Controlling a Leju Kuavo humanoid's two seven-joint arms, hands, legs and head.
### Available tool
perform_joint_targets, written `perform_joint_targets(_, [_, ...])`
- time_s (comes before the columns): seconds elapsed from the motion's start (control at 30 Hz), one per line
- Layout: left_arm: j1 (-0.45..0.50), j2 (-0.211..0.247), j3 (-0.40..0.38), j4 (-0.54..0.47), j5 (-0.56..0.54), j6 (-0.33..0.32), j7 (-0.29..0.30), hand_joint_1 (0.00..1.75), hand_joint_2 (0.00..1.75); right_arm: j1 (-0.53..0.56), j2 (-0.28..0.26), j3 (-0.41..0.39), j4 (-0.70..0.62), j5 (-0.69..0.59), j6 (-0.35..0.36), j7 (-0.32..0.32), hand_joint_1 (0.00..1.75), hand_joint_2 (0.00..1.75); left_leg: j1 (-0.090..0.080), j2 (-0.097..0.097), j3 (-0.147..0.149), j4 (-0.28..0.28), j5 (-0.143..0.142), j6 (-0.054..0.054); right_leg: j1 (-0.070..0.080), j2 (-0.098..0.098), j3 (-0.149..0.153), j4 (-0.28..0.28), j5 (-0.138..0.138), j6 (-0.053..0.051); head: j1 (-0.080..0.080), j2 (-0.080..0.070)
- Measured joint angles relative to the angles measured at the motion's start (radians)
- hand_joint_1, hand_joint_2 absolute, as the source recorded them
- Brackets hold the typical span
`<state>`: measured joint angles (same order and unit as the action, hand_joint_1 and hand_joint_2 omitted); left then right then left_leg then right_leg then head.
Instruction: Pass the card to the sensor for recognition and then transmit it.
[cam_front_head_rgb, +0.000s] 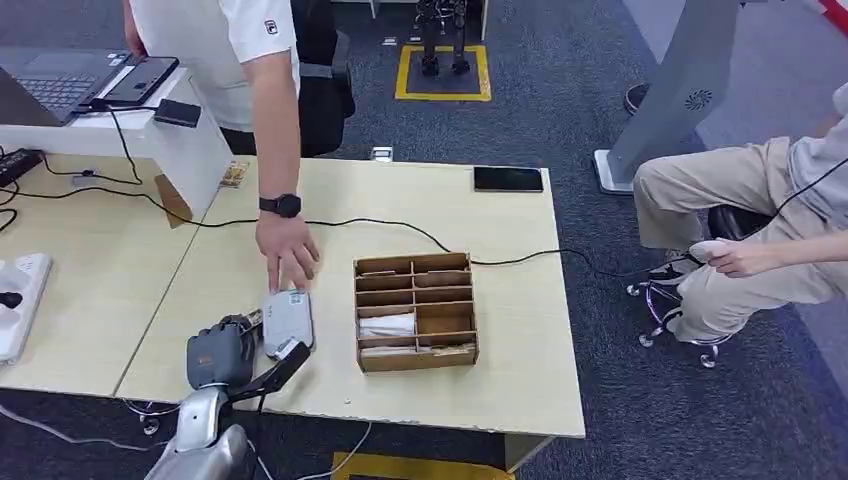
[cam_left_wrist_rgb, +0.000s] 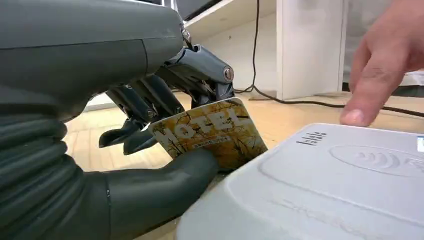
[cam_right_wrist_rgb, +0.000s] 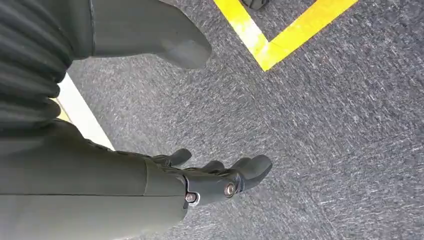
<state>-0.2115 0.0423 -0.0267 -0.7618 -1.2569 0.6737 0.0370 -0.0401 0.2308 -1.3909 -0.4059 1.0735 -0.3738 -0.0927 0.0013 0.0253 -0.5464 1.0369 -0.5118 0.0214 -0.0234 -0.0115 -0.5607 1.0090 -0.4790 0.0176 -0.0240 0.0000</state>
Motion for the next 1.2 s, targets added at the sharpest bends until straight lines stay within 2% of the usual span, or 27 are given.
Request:
perform_joint_targets(0.3, [-0.005, 0.005, -0.027, 0.009, 0.068, 0.022, 0.007, 1.75, 1.75, 0.0, 0.0, 0.0, 0.0, 0.001, -0.002, 0.003, 0.0, 1.75, 0.0, 0.0, 0.002, 0.0, 0.001, -0.001, 0.0, 0.0, 0.002, 0.0, 0.0, 0.0, 0.0, 0.0])
perform_joint_targets(0.47, [0.006, 0.002, -0.024, -0.024, 0.125, 0.032, -0.033, 1.75, 1.75, 0.0, 0.0, 0.0, 0.0, 0.007, -0.011, 0.007, 0.0, 1.75, 0.0, 0.0, 0.002, 0.0, 0.001, -0.001, 0.0, 0.0, 0.002, 0.0, 0.0, 0.0, 0.0, 0.0])
perform_joint_targets(0.67, [0.033, -0.033, 0.037, -0.125, 0.137, 0.033, -0.092, 1.75, 1.75, 0.0, 0.0, 0.0, -0.003, 0.015, -0.016, 0.012, 0.0, 1.75, 0.0, 0.0, 0.001, 0.0, 0.001, -0.001, 0.0, 0.0, 0.001, 0.0, 0.0, 0.0, 0.0, 0.0])
perform_joint_targets(0.83, [0.057, -0.073, 0.13, -0.234, 0.105, 0.033, -0.212, 1.75, 1.75, 0.0, 0.003, 0.0, -0.006, 0.013, -0.017, 0.011, 0.0, 1.75, 0.0, 0.0, -0.001, 0.0, 0.001, -0.001, 0.0, 0.001, -0.002, 0.0, 0.0, 0.0, 0.0, 0.0])
perform_joint_targets(0.9, [0.065, -0.087, 0.158, -0.27, 0.098, 0.033, -0.234, 1.75, 1.75, 0.0, 0.003, 0.0, -0.005, 0.013, -0.016, 0.011, 0.0, 1.75, 0.0, 0.001, -0.001, 0.0, 0.001, -0.001, 0.0, 0.001, -0.002, 0.0, 0.0, 0.0, 0.0, 0.0])
perform_joint_targets(1.2, [0.075, -0.122, 0.203, -0.309, 0.052, 0.032, -0.238, 1.75, 1.75, 0.0, 0.003, 0.0, -0.005, 0.013, -0.016, 0.01, 0.0, 1.75, 0.0, 0.0, -0.003, 0.0, 0.001, -0.001, 0.001, 0.001, -0.004, 0.0, 0.0, 0.0, 0.0, 0.0])
